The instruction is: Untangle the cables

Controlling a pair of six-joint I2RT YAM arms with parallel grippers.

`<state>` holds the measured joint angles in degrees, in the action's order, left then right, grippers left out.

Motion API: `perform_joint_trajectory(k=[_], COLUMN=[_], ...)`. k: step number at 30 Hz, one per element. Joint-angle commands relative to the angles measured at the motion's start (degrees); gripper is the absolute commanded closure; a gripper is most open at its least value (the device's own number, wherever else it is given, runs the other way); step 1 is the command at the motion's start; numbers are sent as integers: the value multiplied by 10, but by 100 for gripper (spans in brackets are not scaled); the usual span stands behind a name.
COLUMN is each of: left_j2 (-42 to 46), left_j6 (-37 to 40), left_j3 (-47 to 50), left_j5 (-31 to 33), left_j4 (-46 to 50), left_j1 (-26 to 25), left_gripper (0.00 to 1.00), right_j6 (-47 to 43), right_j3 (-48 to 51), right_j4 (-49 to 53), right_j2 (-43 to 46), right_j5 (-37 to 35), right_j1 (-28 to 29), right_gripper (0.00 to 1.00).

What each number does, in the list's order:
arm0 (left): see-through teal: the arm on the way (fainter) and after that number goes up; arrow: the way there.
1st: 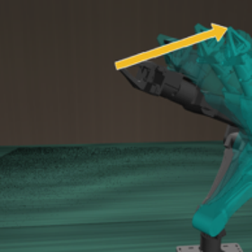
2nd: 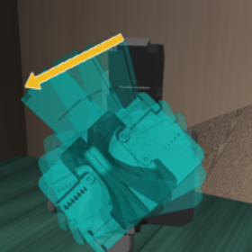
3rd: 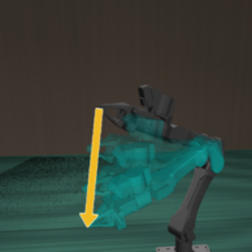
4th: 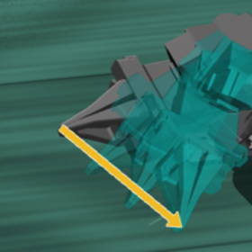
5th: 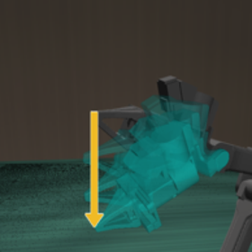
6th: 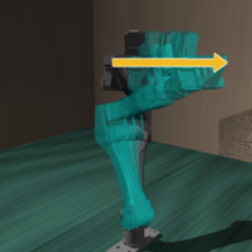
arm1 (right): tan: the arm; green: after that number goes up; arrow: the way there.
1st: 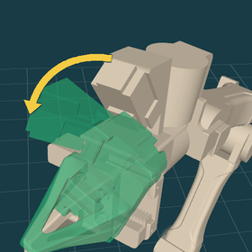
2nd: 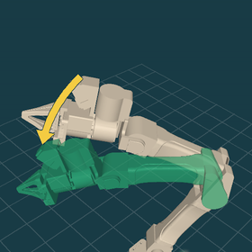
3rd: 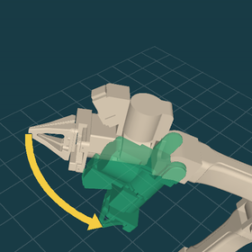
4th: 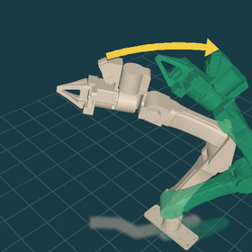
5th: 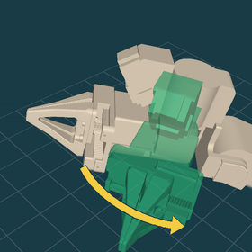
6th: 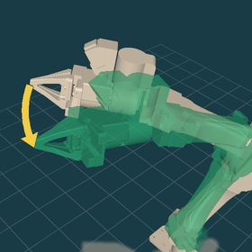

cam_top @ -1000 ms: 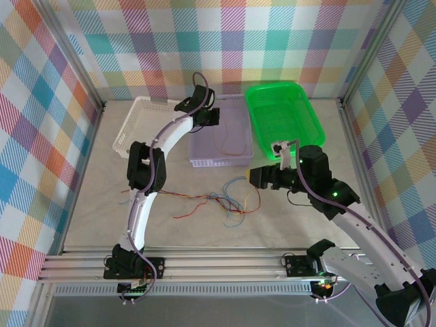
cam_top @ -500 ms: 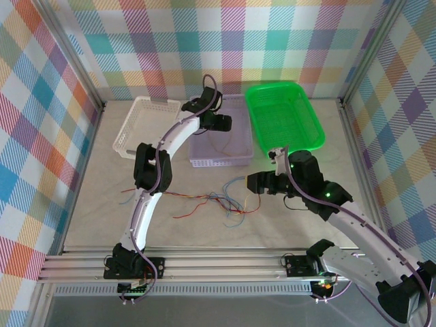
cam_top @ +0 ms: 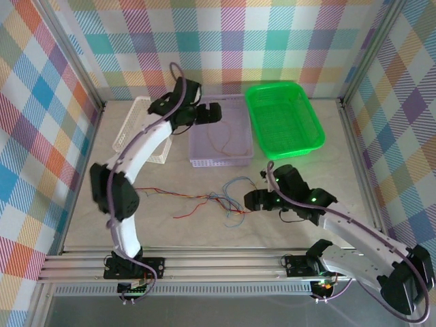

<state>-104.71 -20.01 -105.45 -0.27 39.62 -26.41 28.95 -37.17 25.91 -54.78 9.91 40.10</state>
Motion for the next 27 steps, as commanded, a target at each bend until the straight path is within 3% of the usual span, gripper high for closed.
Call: perform_joint_trajectory(k=[1, 12, 15, 21, 27], left_j2=[69, 237, 258, 258, 230], left_j6=[-63, -130, -152, -173, -180], left_j3=[104, 427, 502, 576, 612], left_j5=[-11, 10, 12, 10, 10], left_j4=[-34, -114, -150, -199, -226], left_j1=[-13, -70, -81, -105, -111], left_gripper=[0, 0, 0, 1, 2], right_j6=[16, 8, 5, 5, -11], right_j3=[13, -7, -18, -31, -51], right_j4=[-46, -153, -165, -182, -146], right_j2=[-32, -180, -214, -235, -195], right_j5=[-27, -75, -78, -88, -110], right_j1=[24, 33, 33, 34, 34], right_gripper=[27, 36, 43, 68, 100])
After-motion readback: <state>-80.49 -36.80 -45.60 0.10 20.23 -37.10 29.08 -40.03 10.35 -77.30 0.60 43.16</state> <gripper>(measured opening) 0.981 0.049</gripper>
